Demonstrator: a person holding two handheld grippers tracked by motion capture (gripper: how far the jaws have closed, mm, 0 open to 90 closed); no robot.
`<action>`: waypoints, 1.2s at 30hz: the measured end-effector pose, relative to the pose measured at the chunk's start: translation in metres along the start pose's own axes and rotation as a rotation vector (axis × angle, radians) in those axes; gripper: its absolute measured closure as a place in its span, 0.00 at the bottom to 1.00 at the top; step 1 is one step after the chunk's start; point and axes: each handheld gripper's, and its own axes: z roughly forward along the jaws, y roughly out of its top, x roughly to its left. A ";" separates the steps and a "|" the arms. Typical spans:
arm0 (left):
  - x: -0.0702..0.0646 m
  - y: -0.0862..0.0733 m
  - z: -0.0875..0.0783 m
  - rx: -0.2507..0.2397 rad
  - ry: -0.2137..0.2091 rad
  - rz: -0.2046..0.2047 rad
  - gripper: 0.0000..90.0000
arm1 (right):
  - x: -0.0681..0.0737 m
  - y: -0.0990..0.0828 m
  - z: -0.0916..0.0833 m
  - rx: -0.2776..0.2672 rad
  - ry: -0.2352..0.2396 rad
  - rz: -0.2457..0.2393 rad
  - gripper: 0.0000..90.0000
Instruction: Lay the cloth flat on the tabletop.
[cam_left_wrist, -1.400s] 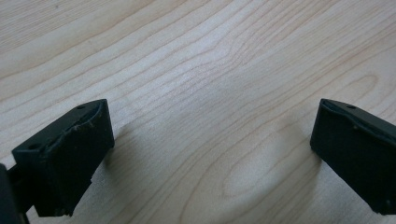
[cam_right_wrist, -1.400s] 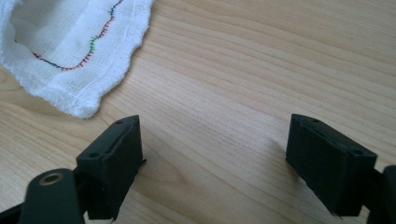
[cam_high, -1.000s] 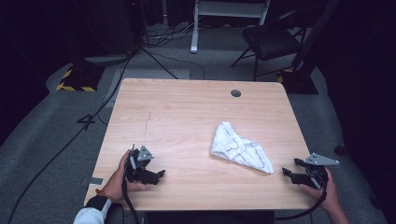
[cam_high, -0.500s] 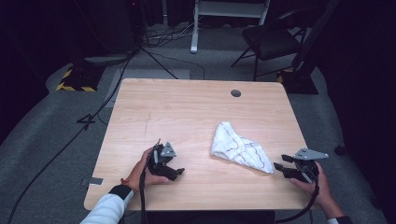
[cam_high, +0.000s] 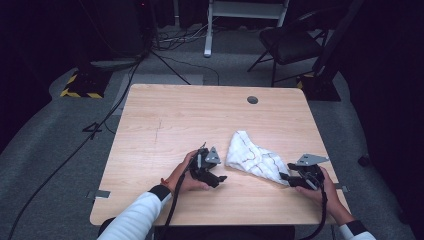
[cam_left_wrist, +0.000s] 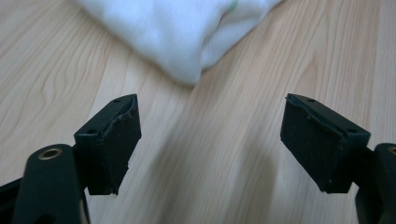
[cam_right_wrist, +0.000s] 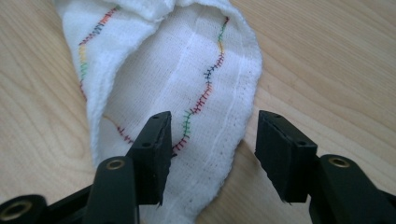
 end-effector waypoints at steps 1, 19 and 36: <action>0.000 0.006 0.004 -0.011 0.007 0.005 0.24 | 0.000 0.002 0.001 0.004 -0.001 -0.003 0.51; 0.016 0.045 0.047 -0.024 -0.005 0.087 0.61 | -0.021 0.016 0.015 0.018 -0.051 -0.001 0.52; 0.049 0.025 -0.002 0.004 0.078 0.052 0.89 | -0.033 0.041 0.042 0.013 -0.128 0.072 0.51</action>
